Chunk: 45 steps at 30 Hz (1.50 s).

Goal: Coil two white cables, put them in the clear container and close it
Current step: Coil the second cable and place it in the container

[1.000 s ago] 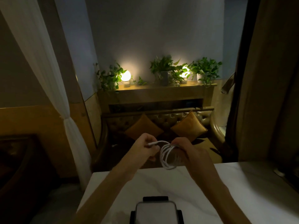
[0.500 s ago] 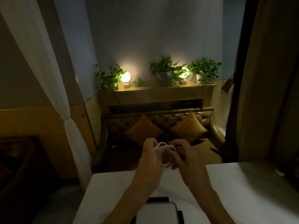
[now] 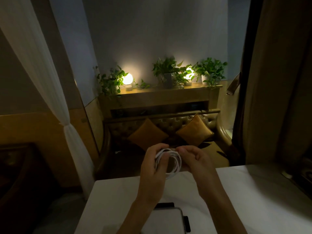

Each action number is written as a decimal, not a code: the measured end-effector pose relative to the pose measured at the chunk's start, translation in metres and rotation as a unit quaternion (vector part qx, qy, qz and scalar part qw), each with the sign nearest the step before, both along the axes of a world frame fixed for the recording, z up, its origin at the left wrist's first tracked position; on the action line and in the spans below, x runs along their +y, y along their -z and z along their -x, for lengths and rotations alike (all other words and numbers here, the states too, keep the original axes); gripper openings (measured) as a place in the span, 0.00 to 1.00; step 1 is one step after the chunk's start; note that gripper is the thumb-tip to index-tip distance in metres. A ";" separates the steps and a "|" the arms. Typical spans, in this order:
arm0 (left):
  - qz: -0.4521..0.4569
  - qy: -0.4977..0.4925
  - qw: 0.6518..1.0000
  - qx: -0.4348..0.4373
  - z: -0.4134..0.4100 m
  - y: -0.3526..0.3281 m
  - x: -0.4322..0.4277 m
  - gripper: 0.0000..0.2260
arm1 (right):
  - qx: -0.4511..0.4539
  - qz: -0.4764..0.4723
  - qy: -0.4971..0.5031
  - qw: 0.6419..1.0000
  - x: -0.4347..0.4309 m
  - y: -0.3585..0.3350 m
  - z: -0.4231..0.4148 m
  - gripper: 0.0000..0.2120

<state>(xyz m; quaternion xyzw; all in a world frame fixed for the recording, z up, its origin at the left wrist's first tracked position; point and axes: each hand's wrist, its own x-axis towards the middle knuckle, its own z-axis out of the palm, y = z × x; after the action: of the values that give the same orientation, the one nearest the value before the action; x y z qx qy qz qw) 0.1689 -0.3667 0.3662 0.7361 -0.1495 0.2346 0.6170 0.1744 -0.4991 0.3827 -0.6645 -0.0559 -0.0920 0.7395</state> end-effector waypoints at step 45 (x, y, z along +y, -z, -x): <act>-0.233 -0.079 0.963 0.115 -0.005 -0.007 0.011 0.16 | -0.118 0.122 0.009 0.985 0.015 0.032 -0.002 0.08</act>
<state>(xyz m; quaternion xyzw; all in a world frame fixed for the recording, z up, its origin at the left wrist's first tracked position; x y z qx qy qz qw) 0.1736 -0.3558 0.3733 0.8908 -0.0697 0.1552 0.4214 0.1762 -0.4845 0.3502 -0.7346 -0.1480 -0.1687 0.6403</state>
